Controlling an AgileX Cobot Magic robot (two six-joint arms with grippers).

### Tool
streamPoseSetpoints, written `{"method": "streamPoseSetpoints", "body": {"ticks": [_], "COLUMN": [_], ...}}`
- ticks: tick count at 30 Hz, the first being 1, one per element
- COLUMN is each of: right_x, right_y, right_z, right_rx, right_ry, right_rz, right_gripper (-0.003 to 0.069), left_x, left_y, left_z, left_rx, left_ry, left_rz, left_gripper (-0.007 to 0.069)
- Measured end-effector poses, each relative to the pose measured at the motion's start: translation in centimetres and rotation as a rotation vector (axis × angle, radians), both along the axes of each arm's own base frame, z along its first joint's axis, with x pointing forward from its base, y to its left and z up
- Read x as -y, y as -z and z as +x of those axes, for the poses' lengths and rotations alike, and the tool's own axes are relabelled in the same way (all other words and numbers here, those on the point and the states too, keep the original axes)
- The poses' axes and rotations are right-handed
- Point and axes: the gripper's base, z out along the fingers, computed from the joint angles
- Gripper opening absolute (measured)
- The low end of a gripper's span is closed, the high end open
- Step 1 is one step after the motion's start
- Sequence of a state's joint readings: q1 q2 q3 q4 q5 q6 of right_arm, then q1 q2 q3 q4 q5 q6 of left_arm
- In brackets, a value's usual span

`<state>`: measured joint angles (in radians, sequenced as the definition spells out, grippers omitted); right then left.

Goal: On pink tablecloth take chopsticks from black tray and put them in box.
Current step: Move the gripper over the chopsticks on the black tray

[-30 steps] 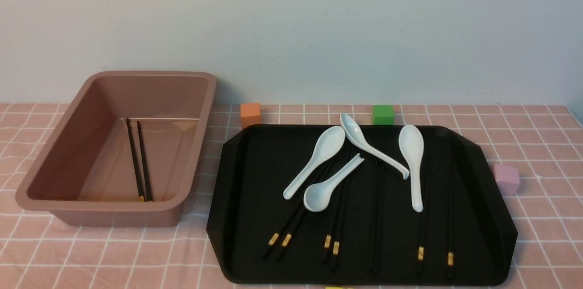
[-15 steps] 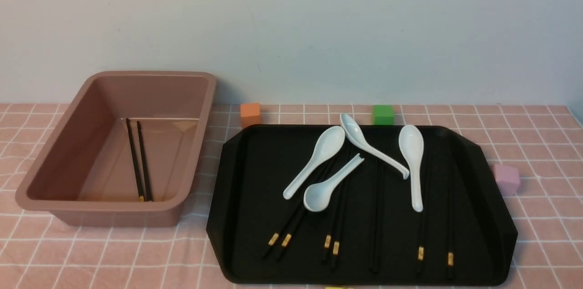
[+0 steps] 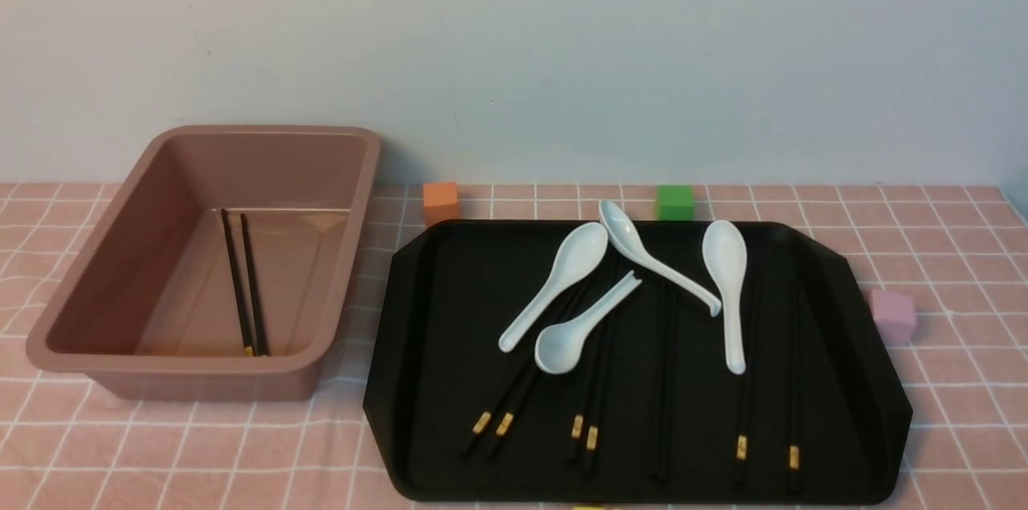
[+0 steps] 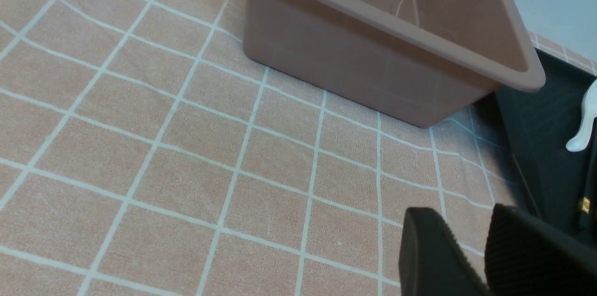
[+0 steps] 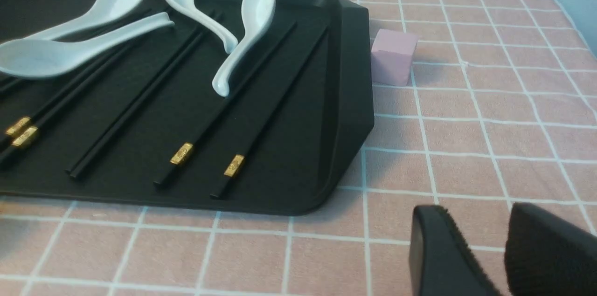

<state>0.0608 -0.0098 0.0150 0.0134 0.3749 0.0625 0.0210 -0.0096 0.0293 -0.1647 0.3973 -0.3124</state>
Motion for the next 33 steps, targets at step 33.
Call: {"method": "streamPoseSetpoints", "body": {"ticks": [33], "right_x": [-1.8], "right_y": [-1.9], "right_z": [-0.4], "right_rx": [-0.058], "right_ry": [-0.002], "right_rz": [0.745], "right_gripper": [0.0236], "left_x": [0.0], "left_y": [0.0], "left_z": [0.0], "left_rx": [0.000], "left_ry": [0.000], "left_rz": [0.000], "left_gripper": [0.0228]}}
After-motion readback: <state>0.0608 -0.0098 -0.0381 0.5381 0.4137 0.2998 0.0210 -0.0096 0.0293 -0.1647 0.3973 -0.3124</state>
